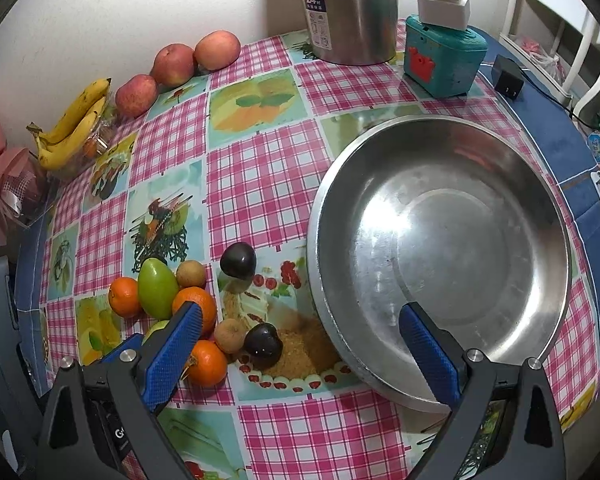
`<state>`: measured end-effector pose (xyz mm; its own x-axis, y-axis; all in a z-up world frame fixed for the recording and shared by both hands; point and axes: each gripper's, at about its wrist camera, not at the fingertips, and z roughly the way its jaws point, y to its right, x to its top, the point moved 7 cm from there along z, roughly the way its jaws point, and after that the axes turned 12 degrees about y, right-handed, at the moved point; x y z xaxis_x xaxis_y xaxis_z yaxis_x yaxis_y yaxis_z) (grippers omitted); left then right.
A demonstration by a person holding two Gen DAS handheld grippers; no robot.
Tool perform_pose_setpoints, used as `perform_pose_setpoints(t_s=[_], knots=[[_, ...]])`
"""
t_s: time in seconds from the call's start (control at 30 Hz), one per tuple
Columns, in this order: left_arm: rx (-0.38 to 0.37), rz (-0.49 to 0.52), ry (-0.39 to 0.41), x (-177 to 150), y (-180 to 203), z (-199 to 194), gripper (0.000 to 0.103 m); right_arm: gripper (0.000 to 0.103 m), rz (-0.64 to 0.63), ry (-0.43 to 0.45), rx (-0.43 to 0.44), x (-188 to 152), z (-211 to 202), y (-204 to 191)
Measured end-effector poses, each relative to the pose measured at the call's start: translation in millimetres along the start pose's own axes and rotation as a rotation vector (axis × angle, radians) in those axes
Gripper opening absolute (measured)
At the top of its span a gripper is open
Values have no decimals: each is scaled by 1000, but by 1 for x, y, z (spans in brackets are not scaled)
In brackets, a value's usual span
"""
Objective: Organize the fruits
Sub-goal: 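Move the left tool toward a light-green apple while the right tool approaches a dark plum, then close the left tool on the green apple while the right tool closes on the dark plum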
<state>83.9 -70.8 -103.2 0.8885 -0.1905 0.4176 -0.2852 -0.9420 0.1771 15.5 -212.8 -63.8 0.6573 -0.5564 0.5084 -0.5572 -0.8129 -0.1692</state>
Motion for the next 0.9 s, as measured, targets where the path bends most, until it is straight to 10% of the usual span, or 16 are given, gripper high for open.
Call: perform_pose_setpoints(t_s=[0.47, 0.9], knots=[[106, -120, 96, 22, -44, -19, 42, 73, 5, -24, 74, -3, 4, -11], [53, -153, 67, 20, -41, -11, 48, 48, -22, -129, 104, -26, 26, -20]])
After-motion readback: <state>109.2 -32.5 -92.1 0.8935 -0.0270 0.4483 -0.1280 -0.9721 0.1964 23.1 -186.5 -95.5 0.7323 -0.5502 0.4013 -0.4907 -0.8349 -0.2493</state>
